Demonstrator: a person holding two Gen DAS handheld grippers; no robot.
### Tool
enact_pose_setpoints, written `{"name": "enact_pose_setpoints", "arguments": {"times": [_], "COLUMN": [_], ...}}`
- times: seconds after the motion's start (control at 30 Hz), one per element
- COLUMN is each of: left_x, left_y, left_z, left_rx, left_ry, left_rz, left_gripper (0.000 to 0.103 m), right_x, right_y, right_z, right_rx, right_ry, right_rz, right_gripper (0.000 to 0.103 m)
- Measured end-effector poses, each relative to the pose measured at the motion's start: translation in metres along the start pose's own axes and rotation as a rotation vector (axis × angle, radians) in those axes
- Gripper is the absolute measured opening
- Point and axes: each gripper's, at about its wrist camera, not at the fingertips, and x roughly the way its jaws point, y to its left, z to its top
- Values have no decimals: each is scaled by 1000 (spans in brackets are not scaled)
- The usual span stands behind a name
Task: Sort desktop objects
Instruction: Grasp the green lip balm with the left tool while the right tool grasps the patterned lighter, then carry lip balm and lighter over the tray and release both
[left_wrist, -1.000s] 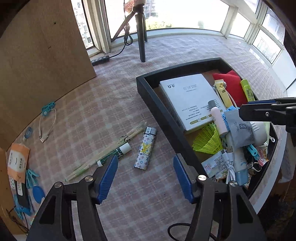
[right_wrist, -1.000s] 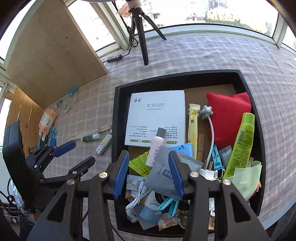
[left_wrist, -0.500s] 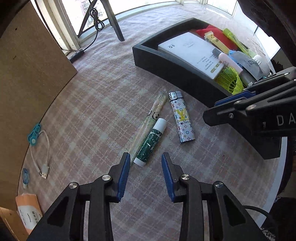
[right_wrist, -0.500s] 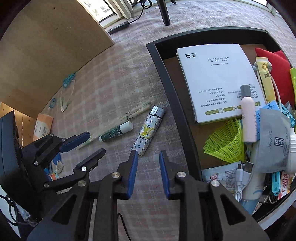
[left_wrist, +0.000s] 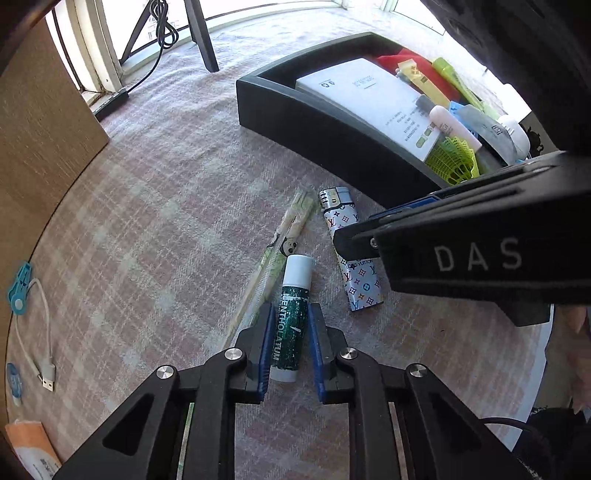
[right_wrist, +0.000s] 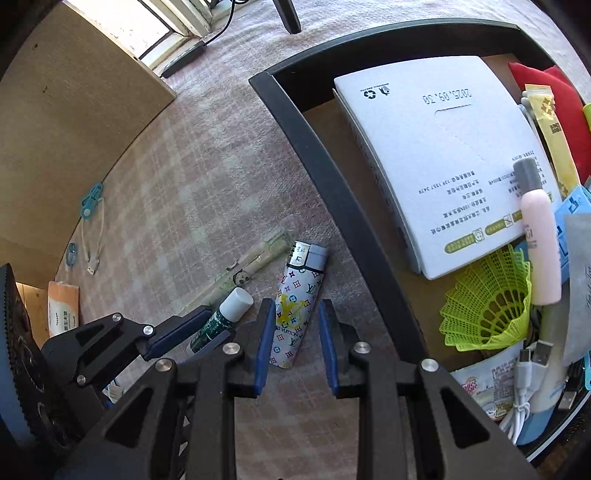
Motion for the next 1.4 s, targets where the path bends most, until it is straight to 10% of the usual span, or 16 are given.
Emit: {"name": "enact_pose_setpoints", "arguments": {"times": [0.47, 0.93, 1.4], "left_x": [-20, -60, -62], "left_y": [13, -17, -116], "left_z": [-42, -79, 56], "left_rx": [-276, -534, -574], "left_ry": [-38, -129, -229], "left_rz": [36, 28, 28], "left_gripper": [14, 14, 14], "right_x": [8, -30, -127], "right_y": [32, -14, -121], "right_z": [-23, -99, -39], "right_rx": [-246, -294, -407], "right_ry": [-50, -17, -145], "right_rz": [-136, 81, 114], "right_gripper": [13, 11, 11]}}
